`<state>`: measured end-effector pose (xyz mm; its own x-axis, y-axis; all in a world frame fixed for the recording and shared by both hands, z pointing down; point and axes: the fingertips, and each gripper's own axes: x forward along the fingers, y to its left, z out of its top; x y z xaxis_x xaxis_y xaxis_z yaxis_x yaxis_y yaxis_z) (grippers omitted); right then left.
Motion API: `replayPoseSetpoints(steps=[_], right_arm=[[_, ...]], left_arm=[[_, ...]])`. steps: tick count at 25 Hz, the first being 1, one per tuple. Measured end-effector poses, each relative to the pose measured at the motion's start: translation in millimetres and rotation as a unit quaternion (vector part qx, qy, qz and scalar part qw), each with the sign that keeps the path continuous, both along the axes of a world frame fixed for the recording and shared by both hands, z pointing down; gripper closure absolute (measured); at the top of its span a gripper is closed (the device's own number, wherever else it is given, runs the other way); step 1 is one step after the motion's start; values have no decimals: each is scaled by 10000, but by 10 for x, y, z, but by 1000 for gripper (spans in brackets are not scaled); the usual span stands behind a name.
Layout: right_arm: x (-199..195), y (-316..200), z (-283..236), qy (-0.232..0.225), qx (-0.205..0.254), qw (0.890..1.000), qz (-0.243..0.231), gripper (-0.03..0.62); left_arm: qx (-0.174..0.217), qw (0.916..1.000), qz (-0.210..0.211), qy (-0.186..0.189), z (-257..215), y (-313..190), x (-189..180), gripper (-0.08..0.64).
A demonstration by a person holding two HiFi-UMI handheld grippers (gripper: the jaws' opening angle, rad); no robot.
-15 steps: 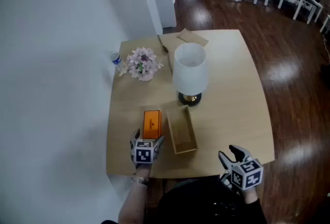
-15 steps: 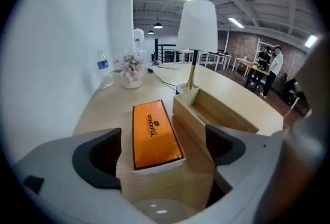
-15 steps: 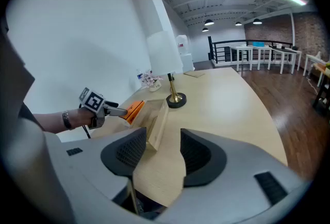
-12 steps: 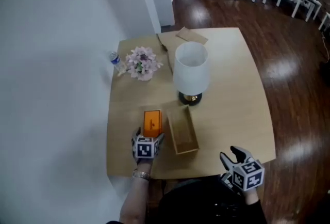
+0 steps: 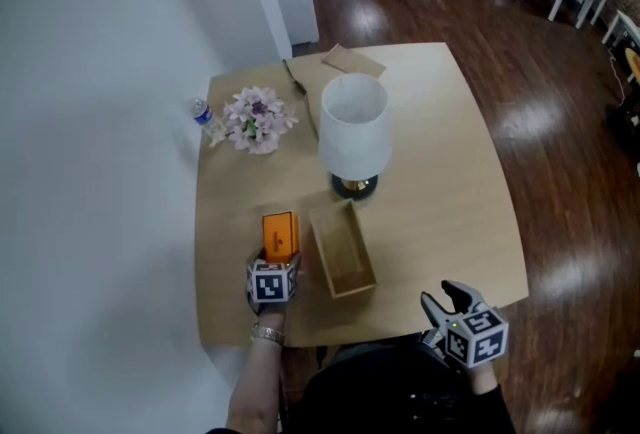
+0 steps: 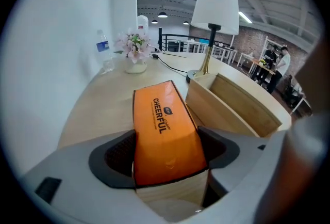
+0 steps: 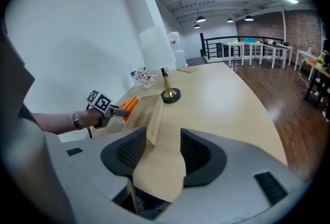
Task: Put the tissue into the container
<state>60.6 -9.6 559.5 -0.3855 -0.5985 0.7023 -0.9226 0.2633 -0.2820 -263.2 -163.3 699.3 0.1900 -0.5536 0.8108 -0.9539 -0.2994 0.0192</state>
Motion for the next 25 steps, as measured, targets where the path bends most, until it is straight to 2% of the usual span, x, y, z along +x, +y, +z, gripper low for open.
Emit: replayPoseSetpoints(steps=[5, 10, 14, 19, 21, 25], right_arm=[[25, -23, -21, -27, 84, 9999, -57, 396], [43, -72, -59, -91, 142, 9996, -238, 396], [97, -119, -68, -139, 225, 9989, -374, 396], [235, -137, -112, -198, 300, 9981, -493, 396], [323, -139, -118, -210, 330, 9980, -494, 396], [511, -129, -143, -231, 321, 9982, -447, 396]], left_arm=[[144, 9994, -269, 133, -156, 129, -76, 187], [517, 9957, -596, 482, -727, 388, -6, 187], [693, 9936, -584, 678, -1089, 554, 382, 187], [654, 9935, -533, 760, -1063, 568, 980, 186], [609, 9942, -521, 720, -971, 536, 1144, 186], [600, 9953, -639, 409, -823, 479, 1274, 186]])
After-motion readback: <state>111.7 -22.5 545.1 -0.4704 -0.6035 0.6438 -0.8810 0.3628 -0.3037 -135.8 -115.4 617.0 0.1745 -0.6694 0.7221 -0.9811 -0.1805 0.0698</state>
